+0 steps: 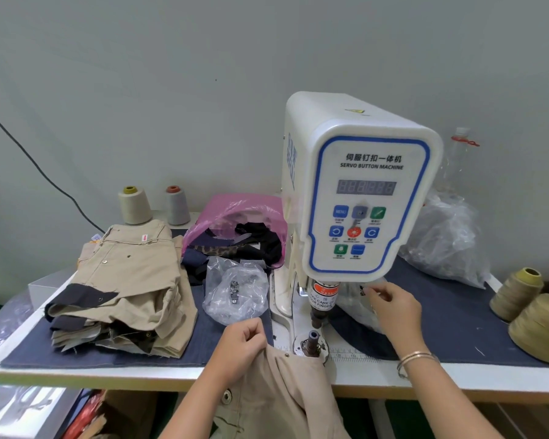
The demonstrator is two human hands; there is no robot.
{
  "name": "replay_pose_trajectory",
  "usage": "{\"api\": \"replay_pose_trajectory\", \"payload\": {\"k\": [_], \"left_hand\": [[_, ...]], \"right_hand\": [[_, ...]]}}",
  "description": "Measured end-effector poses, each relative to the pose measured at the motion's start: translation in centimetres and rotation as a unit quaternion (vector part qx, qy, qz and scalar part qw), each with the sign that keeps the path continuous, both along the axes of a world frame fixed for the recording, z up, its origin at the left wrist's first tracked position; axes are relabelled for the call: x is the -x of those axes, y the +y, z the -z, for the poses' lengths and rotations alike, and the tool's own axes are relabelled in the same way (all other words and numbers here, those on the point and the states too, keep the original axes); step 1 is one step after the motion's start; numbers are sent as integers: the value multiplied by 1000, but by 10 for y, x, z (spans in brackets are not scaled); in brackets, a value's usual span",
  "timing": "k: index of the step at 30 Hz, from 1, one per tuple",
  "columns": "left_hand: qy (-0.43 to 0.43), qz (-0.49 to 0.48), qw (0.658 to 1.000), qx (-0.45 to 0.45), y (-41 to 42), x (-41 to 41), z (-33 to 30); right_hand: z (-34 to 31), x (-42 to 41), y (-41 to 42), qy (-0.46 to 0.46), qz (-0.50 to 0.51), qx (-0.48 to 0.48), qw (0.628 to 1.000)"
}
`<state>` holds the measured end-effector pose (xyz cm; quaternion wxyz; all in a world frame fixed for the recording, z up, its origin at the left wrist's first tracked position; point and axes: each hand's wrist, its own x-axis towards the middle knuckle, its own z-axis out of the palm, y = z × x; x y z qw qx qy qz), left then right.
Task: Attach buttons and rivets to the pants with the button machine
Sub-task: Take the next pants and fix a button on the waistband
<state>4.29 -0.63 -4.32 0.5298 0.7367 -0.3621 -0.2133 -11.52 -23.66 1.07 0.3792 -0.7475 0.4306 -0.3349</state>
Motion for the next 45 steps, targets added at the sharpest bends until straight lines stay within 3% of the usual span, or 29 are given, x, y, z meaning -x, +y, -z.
{"api": "replay_pose_trajectory", "payload": {"k": [2,5,8,11,25,31,38,40,45], "left_hand": [[-1,3,1000,1,0,0,0],[0,2,1000,2,0,0,-1],[1,4,1000,6,1,1,-1],[2,6,1000,6,1,2,-2],[2,8,1000,2,0,2,-2],[-7,6,1000,-2,0,1,1],[-11,3,1000,-4,-1,-1,3],[-12,3,1000,-4,-2,0,3],[-13,5,1000,2,-2,0,4]], "right_hand": [[-9,5,30,-82,-25,-70,994],[-8,7,80,-91,-108,-211,967],[-1,7,107,-162,-114,-370,908],[1,4,115,-220,-95,-448,862],[1,-1,111,-265,-119,-548,784],[-1,-1,114,-308,-98,-627,709],[-2,-2,119,-363,-87,-653,659],[-2,-2,122,-368,-88,-640,669],[-6,-4,119,-294,-77,-572,762]]}}
